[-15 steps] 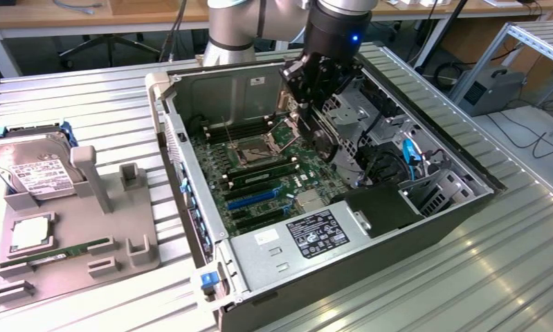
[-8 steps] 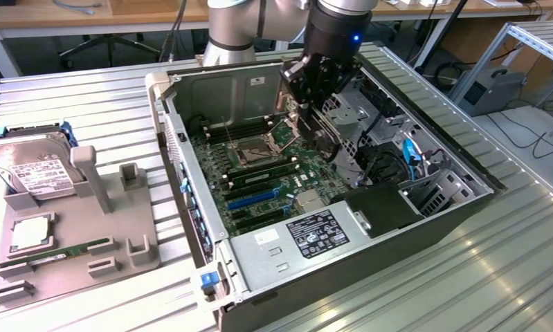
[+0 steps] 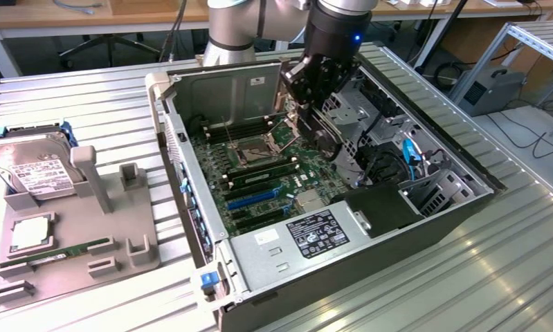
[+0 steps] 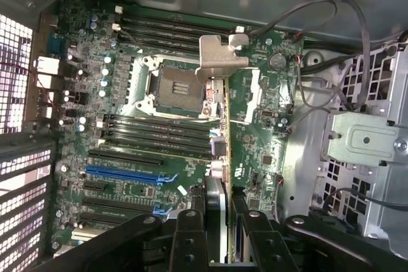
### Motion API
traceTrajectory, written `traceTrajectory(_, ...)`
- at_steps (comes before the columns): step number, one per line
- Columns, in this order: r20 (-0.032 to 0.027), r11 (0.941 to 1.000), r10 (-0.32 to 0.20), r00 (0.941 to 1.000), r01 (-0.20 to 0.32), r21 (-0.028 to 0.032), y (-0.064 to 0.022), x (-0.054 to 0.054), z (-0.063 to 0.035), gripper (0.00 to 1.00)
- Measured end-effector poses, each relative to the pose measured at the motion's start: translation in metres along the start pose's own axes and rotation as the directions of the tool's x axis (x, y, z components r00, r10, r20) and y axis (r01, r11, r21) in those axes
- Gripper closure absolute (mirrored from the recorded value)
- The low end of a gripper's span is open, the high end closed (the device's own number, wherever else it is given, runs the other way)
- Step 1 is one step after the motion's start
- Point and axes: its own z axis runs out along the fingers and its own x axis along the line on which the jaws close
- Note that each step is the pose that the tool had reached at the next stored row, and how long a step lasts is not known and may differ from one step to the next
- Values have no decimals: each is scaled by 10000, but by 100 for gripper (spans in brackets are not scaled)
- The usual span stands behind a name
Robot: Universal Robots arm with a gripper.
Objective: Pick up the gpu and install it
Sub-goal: 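Insert the gpu into the slot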
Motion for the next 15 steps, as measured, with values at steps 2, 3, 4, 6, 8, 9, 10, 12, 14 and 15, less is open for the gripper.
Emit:
traceTrajectory(2, -3, 9999, -148, 9999, 148, -4, 0, 0, 0, 73)
traceTrajectory(3, -5, 9998, -211, 9998, 211, -5, 0, 0, 0, 73)
traceTrajectory(4, -6, 9996, -269, 9996, 269, -7, 0, 0, 0, 73)
traceTrajectory(6, -9, 9992, -393, 9992, 393, -10, 0, 0, 0, 73)
traceTrajectory(8, -11, 9987, -514, 9987, 514, -13, 0, -1, 0, 73)
traceTrajectory(9, -12, 9984, -570, 9984, 570, -14, 0, -1, 0, 73)
traceTrajectory(10, -13, 9980, -629, 9980, 629, -16, 0, -1, 0, 73)
traceTrajectory(12, -16, 9972, -747, 9972, 747, -19, 0, -1, 0, 73)
traceTrajectory(14, -18, 9963, -856, 9963, 856, -22, 0, -1, 0, 73)
traceTrajectory(15, -19, 9957, -922, 9957, 922, -23, 0, -1, 0, 73)
